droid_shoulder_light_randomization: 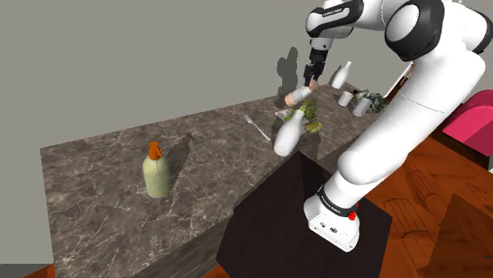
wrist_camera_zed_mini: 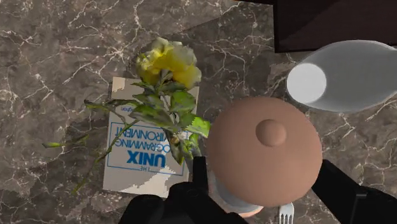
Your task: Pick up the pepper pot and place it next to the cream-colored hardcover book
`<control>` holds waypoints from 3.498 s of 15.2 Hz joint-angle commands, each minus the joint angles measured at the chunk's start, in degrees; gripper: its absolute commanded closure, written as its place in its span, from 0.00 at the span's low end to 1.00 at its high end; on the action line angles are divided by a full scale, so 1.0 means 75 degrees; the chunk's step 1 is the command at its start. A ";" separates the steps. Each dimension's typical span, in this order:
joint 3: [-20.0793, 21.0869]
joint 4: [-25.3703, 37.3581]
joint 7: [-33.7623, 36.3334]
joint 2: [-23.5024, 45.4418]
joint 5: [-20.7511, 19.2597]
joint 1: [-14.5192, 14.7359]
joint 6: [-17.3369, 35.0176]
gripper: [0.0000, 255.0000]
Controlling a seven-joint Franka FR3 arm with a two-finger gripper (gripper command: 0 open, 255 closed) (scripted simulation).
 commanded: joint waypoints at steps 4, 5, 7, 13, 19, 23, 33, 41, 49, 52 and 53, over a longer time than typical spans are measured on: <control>-0.0374 0.0828 -0.1028 0.1051 0.0364 -0.0558 0.0240 1.00; -0.0425 0.1035 -0.1219 0.1273 0.0456 -0.0680 0.0253 1.00; -0.0501 0.1483 -0.1594 0.1732 0.0650 -0.0948 0.0257 1.00; -0.0576 0.3162 -0.2606 0.3239 0.1275 -0.1894 0.0058 1.00; -0.0447 0.5619 -0.3359 0.5029 0.1862 -0.3085 -0.0579 1.00; -0.0219 0.8718 -0.3637 0.6894 0.2243 -0.4253 -0.1684 1.00; -0.0196 0.7605 -0.3624 0.6880 0.2258 -0.4046 -0.0635 1.00; -0.0176 0.7348 -0.3615 0.6967 0.2283 -0.4010 -0.0304 1.00; -0.0176 0.7347 -0.3615 0.6966 0.2283 -0.4010 -0.0304 0.00; -0.0180 0.7604 -0.3595 0.6960 0.2272 -0.4036 -0.0558 0.00; -0.0180 0.7903 -0.3574 0.6975 0.2265 -0.4073 -0.0831 0.00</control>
